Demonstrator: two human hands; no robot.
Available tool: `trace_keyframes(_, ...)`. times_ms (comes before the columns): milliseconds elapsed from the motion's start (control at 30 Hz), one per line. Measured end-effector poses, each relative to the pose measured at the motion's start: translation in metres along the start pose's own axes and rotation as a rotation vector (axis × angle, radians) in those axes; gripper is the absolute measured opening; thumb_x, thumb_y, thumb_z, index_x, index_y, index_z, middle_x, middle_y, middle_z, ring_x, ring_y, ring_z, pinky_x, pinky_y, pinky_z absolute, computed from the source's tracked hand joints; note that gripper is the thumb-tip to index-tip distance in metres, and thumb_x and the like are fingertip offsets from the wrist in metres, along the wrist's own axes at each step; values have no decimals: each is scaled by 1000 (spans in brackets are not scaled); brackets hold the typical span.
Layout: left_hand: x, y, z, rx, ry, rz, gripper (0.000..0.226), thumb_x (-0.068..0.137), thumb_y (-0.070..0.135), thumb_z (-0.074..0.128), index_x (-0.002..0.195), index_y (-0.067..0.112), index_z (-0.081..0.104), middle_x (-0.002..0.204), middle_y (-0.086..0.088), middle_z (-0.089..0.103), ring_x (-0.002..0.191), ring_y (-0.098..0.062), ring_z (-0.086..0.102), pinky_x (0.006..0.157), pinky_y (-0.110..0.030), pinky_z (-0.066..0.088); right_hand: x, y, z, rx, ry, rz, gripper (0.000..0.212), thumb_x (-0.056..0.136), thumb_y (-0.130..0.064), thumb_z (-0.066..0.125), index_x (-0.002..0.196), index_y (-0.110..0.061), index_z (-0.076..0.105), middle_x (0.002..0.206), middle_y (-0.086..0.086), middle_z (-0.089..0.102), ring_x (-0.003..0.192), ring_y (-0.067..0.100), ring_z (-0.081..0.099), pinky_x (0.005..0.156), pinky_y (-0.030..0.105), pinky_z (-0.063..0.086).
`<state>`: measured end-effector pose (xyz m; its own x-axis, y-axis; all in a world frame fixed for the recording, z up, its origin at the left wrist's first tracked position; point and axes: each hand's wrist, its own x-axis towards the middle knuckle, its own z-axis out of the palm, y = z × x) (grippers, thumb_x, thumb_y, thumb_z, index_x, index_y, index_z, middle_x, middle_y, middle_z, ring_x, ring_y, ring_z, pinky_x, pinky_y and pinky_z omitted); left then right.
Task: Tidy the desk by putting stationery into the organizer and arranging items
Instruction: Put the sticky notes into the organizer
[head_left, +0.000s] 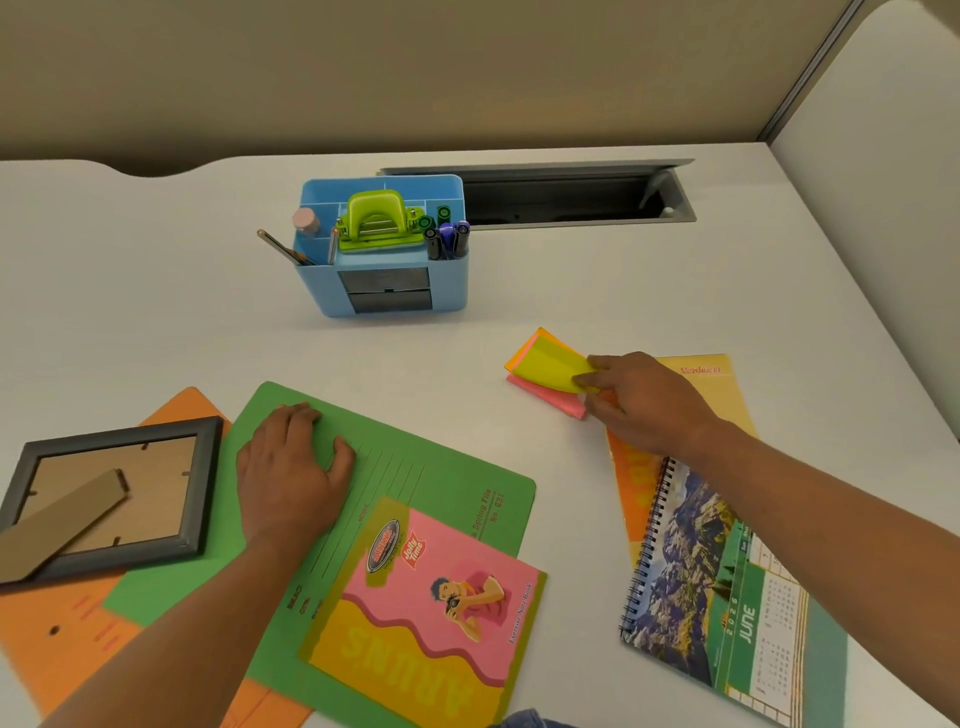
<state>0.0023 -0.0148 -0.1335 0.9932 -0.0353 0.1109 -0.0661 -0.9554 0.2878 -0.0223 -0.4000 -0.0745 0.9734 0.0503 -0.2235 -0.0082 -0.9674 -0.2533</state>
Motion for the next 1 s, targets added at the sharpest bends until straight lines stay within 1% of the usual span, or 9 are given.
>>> trace_keyframes(100,0,0,0,0,0,-2,46,86,45,45,117,13,53,123,-7,55,118,-26,48,100,-47,38,0,2,-1,30,35,-20,33,98,-36,50,123,-24,66,140,2,55,125,25,49,98,37,42)
trace_keyframes(200,1,0,0,-7,-3,-4,46,86,46,44,117,13,54,123,-7,55,118,-26,48,100,-47,38,-2,-1,-1,65,194,-52,28,98,-26,54,116,-13,69,122,7,67,113,29,57,93,41,46)
trace_keyframes(300,1,0,1,-8,-10,-5,47,86,46,44,117,13,54,123,-7,55,119,-26,47,101,-47,37,0,-4,-3,112,319,-9,28,99,-28,50,113,-13,69,111,5,70,104,27,60,89,42,48)
trace_keyframes(467,-1,-1,1,-8,-11,-8,47,86,47,43,117,13,54,123,-6,55,120,-26,47,101,-47,37,8,-10,-7,466,411,170,19,99,-22,53,103,-13,68,94,-2,66,88,15,58,75,25,40)
trace_keyframes(667,-1,0,-1,-4,-3,-14,46,85,45,44,116,13,55,122,-5,55,118,-25,48,100,-45,38,16,-14,-19,810,470,326,15,100,-23,52,98,-15,65,89,0,64,84,17,56,73,30,44)
trace_keyframes(767,-1,0,0,-2,-7,-17,47,85,45,44,117,13,55,122,-5,55,120,-25,47,100,-45,37,19,-21,-28,1050,470,468,18,101,-29,49,93,-20,62,88,-3,58,85,19,52,71,35,46)
trace_keyframes(867,-2,0,0,2,-13,-21,47,85,46,44,117,14,55,123,-4,56,122,-24,46,102,-46,37,19,-27,-31,1218,386,617,16,101,-37,48,93,-28,59,99,2,55,93,26,55,73,48,55)
trace_keyframes(900,-2,0,0,5,-16,-19,47,86,46,44,118,14,55,123,-4,56,123,-24,46,102,-46,37,19,-29,-31,1266,353,665,15,100,-37,49,94,-28,59,102,4,55,95,28,56,70,47,57)
trace_keyframes(1000,-2,-1,0,8,-21,-20,47,86,47,43,118,15,55,123,-3,56,124,-24,46,103,-45,37,20,-34,-32,1443,200,776,17,97,-26,57,108,-14,58,98,10,58,84,25,61,49,30,55)
